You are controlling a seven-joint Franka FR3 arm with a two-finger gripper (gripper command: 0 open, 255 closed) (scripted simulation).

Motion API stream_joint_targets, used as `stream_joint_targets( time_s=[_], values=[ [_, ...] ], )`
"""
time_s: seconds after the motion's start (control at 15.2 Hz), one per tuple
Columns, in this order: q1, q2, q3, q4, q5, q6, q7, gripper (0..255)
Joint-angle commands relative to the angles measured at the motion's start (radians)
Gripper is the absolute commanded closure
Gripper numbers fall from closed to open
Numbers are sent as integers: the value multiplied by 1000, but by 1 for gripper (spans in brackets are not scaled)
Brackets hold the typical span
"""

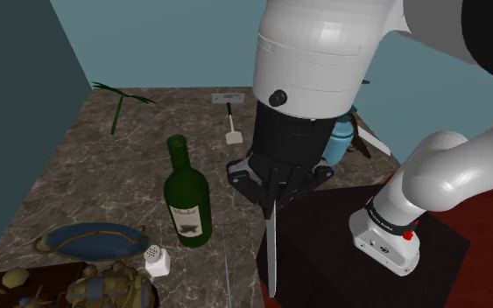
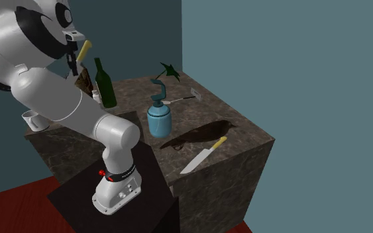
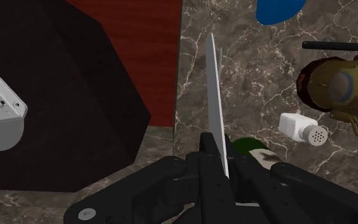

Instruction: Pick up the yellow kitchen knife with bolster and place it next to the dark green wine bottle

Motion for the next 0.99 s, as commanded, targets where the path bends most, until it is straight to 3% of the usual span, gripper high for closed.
stream_joint_targets(
  time_s=[0.0,0.92],
  values=[
    [3,-5,7,-31,7,27,-6,255],
    [12,-8,73,-204,51,203,-38,255]
  ],
)
